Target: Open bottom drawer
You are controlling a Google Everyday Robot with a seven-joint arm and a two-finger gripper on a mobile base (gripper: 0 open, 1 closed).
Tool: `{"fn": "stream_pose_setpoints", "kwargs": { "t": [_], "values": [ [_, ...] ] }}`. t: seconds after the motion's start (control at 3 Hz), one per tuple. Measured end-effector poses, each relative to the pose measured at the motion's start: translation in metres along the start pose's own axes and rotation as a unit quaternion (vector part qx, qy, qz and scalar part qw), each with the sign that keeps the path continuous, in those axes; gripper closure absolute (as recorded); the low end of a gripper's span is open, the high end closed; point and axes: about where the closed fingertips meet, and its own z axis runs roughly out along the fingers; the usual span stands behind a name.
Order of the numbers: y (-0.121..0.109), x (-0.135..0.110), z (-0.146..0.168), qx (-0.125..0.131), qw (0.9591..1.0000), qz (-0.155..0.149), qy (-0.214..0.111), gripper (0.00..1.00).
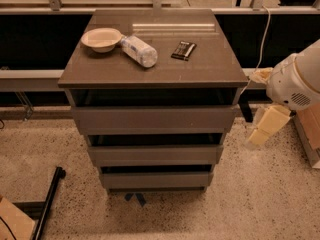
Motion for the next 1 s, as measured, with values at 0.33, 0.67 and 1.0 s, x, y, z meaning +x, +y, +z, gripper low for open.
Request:
{"fn": "stream_pose_setpoints", "kwargs": {
  "t": [0.33,0.67,1.0],
  "values": [
    [-0.001,0.008,0.035,-0.001,0.9998,-0.018,0.005,0.00],
    [-0.009,0.022,0.069,-0.009,0.9998,-0.015,-0.004,0.00],
    [-0.019,0.031,0.115,-0.025,0.9996,-0.011,0.006,0.00]
  ]
}}
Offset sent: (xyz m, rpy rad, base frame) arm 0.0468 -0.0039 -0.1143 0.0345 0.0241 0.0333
